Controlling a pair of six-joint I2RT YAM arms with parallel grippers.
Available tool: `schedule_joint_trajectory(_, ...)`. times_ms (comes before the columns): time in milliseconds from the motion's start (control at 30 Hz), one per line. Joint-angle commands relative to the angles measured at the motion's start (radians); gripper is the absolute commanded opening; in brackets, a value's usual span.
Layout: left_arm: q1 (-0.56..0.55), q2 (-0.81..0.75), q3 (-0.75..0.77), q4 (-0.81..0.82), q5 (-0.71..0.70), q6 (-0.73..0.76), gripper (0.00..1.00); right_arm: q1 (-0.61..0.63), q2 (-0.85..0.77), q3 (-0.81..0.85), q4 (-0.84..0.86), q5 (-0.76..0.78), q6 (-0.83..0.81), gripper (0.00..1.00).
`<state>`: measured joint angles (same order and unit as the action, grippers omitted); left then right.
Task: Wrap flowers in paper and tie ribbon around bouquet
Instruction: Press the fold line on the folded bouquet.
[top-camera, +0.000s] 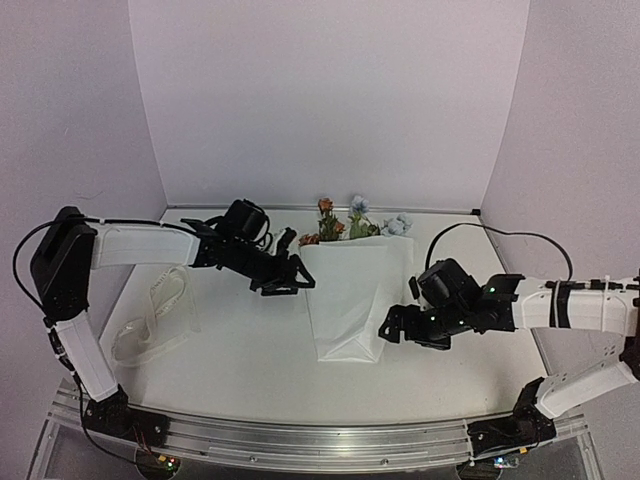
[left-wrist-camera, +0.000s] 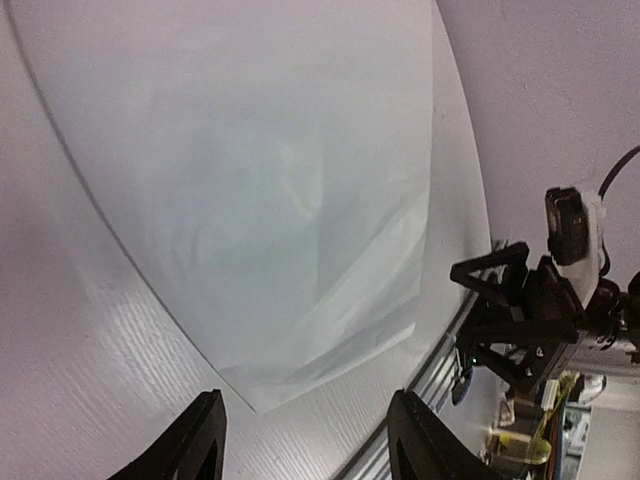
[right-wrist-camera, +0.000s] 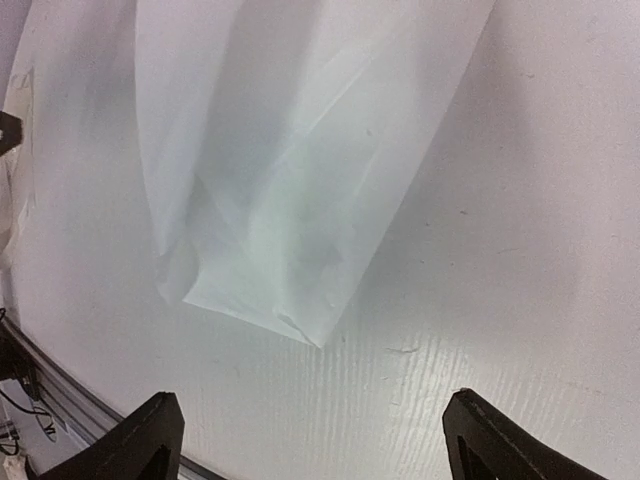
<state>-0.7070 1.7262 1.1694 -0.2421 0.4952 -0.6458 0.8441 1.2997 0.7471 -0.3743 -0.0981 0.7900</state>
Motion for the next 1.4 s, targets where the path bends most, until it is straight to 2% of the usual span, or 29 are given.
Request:
schedule_joint_trajectory(0, 0.120, -0.129, -0.130, -0.016, -0.253, -0.051, 0.63, -0.043, 0.079, 0.074, 0.028, 0.013, -0.029, 0.98)
schedule_joint_trajectory(100, 0.194, -0.178, -0.201, 0.000, -0.270, -0.051, 0.65, -0.091, 0.134, 0.072, 0.127, 0.002, -0.009, 0.98)
schedule_joint_trajectory(267, 0.183, -0.118, -0.188, 0.055, -0.140, -0.059, 0.56, -0.194, 0.264, 0.101, 0.195, -0.044, 0.018, 0.97)
schedule_joint_trajectory(600, 0.137, -0.059, -0.219, 0.146, -0.091, -0.121, 0.50, -0.270, 0.535, 0.337, 0.253, -0.238, -0.022, 0.70)
schedule_joint_trajectory(800, 0.128, 0.012, -0.167, 0.203, -0.028, -0.131, 0.47, -0.275, 0.647, 0.514, 0.191, -0.289, -0.049, 0.68)
schedule_joint_trajectory(867, 0.109, 0.046, -0.119, 0.213, -0.002, -0.124, 0.45, -0.276, 0.666, 0.555, 0.155, -0.297, -0.069, 0.72)
schedule_joint_trajectory(1000, 0.040, 0.132, 0.005, 0.184, 0.039, -0.087, 0.41, -0.277, 0.655, 0.601, 0.029, -0.292, -0.128, 0.81)
schedule_joint_trajectory(1100, 0.000, 0.185, 0.064, 0.180, 0.065, -0.079, 0.38, -0.277, 0.573, 0.569, -0.051, -0.252, -0.145, 0.86)
schedule_joint_trajectory(1233, -0.037, 0.234, 0.094, 0.203, 0.101, -0.091, 0.32, -0.276, 0.433, 0.506, -0.132, -0.226, -0.129, 0.87)
schedule_joint_trajectory(1367, -0.079, 0.290, 0.121, 0.217, 0.126, -0.107, 0.28, -0.270, 0.332, 0.453, -0.137, -0.233, -0.089, 0.87)
